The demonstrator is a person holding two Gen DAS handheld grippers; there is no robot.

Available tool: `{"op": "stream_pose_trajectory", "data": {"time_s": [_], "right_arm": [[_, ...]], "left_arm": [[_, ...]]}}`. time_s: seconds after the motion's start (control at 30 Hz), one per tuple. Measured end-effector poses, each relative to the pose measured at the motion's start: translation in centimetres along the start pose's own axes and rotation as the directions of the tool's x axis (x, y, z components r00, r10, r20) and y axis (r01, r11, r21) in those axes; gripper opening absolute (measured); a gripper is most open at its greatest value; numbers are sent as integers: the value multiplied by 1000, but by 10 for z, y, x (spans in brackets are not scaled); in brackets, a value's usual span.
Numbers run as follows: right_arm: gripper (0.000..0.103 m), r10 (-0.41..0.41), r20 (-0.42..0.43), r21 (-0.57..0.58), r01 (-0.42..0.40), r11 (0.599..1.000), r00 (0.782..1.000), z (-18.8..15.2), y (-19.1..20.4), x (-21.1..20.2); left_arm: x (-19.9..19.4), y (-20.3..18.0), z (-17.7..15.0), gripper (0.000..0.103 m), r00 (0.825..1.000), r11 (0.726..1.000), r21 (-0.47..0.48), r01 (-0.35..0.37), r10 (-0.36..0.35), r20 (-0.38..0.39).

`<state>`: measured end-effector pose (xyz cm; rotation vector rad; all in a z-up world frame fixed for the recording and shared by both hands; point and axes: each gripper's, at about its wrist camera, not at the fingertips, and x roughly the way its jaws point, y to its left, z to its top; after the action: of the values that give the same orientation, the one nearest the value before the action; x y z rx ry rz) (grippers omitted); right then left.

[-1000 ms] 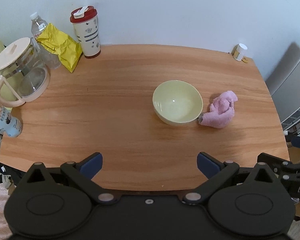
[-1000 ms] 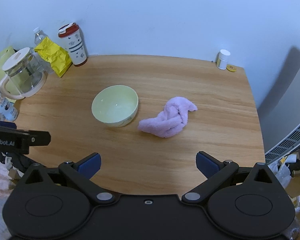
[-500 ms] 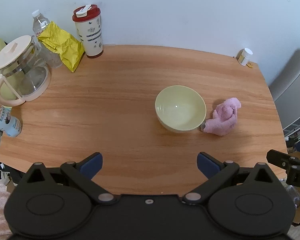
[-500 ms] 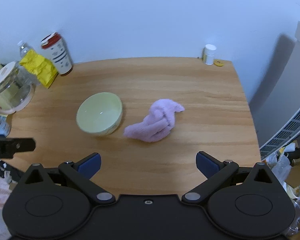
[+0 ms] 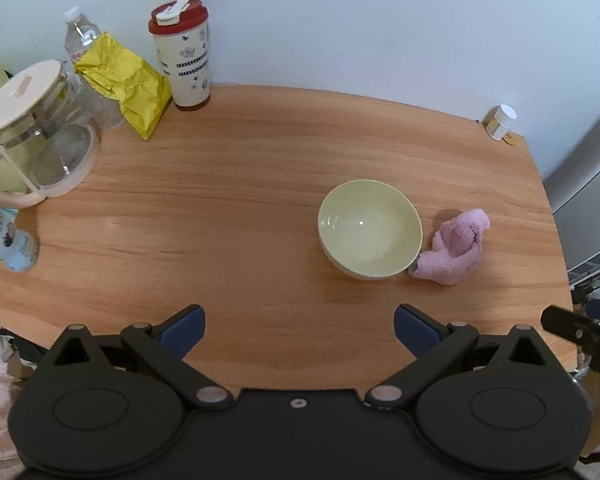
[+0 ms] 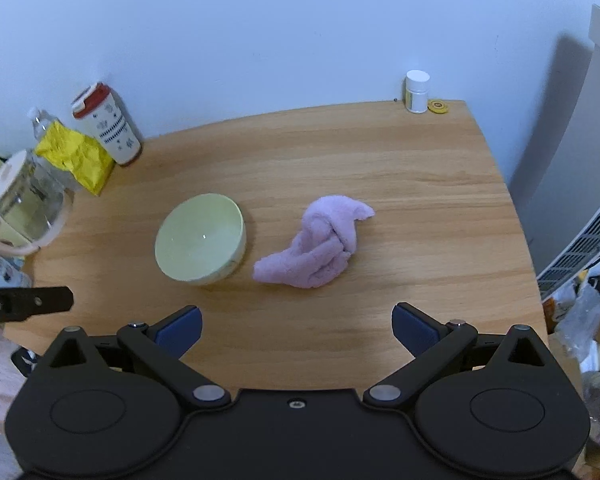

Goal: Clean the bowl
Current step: 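Grasp the pink towel with the right tool while the left tool grips the bowl rim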

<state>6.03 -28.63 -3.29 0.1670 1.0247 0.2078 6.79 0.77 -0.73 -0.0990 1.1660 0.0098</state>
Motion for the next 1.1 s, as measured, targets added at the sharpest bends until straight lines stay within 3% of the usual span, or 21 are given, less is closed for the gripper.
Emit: {"op": "stream_pose_trajectory", "data": {"time_s": [0.23, 0.33, 0.5, 0.63, 0.73, 0.77, 0.93, 1.0, 1.1], "right_arm": [[103, 11, 152, -37, -6, 999, 988, 18, -22, -19], [103, 0, 305, -138, 44, 989, 952, 21, -28, -27], [103, -41, 311, -123, 83, 989, 950, 35, -30, -19], [103, -56, 337, -127, 104, 986, 940, 38, -29, -10], [102, -65, 331, -141, 117, 983, 941, 37, -28, 6], [102, -83, 331, -150, 139, 979, 940, 36, -25, 15], [91, -33, 273, -188, 87, 978, 962, 30, -20, 52], [81, -25, 227, -235, 79, 969, 974, 31, -15, 70], [81, -18, 199, -293, 77, 953, 980, 33, -9, 87]], "left_arm": [[6, 4, 19, 103, 999, 999, 29, 17, -18, 33], [10, 4, 28, 103, 998, 998, 47, 33, -35, 45], [22, 11, 46, 103, 997, 997, 62, 41, -45, 65], [30, 21, 60, 102, 988, 992, 72, 99, -106, 111], [43, 22, 67, 102, 991, 993, 87, 82, -90, 95], [49, 22, 69, 102, 989, 988, 99, 116, -124, 82], [79, 21, 75, 102, 971, 969, 76, 236, -238, 17], [89, 16, 75, 102, 970, 968, 69, 243, -242, -17], [100, 8, 76, 102, 975, 972, 76, 224, -222, -31]]}}
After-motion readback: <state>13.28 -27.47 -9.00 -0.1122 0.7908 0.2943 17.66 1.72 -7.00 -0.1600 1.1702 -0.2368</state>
